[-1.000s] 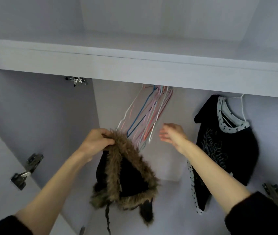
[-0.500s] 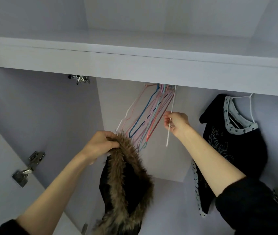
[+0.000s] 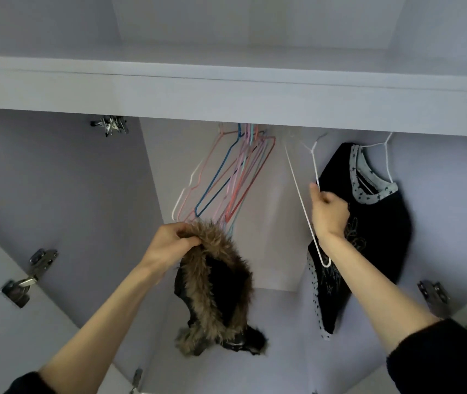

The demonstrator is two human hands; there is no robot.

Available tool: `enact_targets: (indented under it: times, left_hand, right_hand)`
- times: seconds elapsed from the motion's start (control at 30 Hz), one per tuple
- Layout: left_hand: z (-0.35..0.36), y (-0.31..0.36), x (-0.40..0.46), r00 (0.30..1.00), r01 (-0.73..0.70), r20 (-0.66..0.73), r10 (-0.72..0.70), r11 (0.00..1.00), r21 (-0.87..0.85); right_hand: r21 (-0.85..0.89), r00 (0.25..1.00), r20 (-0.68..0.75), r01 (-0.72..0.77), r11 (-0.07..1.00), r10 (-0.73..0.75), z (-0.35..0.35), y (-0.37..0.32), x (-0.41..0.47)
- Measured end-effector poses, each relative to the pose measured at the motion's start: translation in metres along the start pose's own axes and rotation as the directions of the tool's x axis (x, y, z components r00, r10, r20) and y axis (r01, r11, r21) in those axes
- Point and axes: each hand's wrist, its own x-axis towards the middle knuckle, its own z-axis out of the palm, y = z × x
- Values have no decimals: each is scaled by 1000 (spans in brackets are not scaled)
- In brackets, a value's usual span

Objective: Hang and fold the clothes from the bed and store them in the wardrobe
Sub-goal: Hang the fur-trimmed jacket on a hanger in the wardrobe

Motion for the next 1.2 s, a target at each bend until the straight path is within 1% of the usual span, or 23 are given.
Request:
enact_targets:
  times: [0.07,0.13,0.2,0.3,0.37,0.43,0.57,0.6,0.63,0.7,0.73,0.8,0.87,0.93,1.03,1.1,1.17,1.2]
  left_hand:
    - [4,-6,-1,1000,4,-16,-4,1000,-12]
    - [8,-12,-1,999,19,-44,-21,1000,-24]
    - [12,-20,-1,997,54,-59,-56,998,-29]
    - [19,-31,-2,989,146,-8,-147,985,-94]
    - [25,-38,-2,976,217,38,-214,970,-112]
    - [32,-46,-5,964,260,67,-256,964,-57]
    - [40,-56,-8,958,272,93,-273,962,18]
    - [40,-57,-8,959,263,99,-266,964,42]
    - [41,-57,-8,960,251,107,-258,965,71]
    - [43,-57,-8,960,231,131,-246,966,114]
    - [43,-57,-8,960,227,140,-244,965,129]
    - [42,-58,-8,956,232,153,-252,963,139]
    - [40,-62,-8,946,261,163,-280,957,129]
    - [36,-66,-8,934,302,163,-317,947,106]
    - [30,-73,-8,926,344,135,-353,935,86]
    - [25,-77,-7,914,372,141,-379,925,78]
    - [24,-80,-6,903,389,155,-400,916,96]
    - [24,-82,-4,902,389,153,-404,914,114]
  right_hand:
    - [102,999,-30,-14,995,17,-10,20,-15]
    - [221,1000,-7,-28,975,30,-23,36,-26]
    - [314,997,15,-73,947,71,-35,48,-30]
    - [358,985,75,-173,918,156,-49,61,-33]
    - [310,976,105,-215,926,191,-53,70,-36]
    - [229,977,112,-204,952,183,-55,79,-42]
    - [101,996,43,-80,992,76,-63,91,-52]
    - [96,997,40,-68,993,65,-65,93,-52]
    - [132,995,49,-96,987,90,-68,95,-51]
    - [232,976,67,-217,948,207,-71,99,-45]
    - [242,963,66,-271,932,263,-73,102,-41]
    - [157,937,69,-348,924,341,-75,111,-37]
    - [108,911,152,-401,910,383,-76,119,-37]
    - [135,862,275,-472,871,425,-78,124,-40]
    - [124,823,374,-502,856,428,-82,128,-43]
    - [31,805,426,-469,883,413,-83,133,-46]
    - [-132,778,501,-364,922,379,-85,137,-49]
    - [-187,757,549,-302,935,354,-84,137,-51]
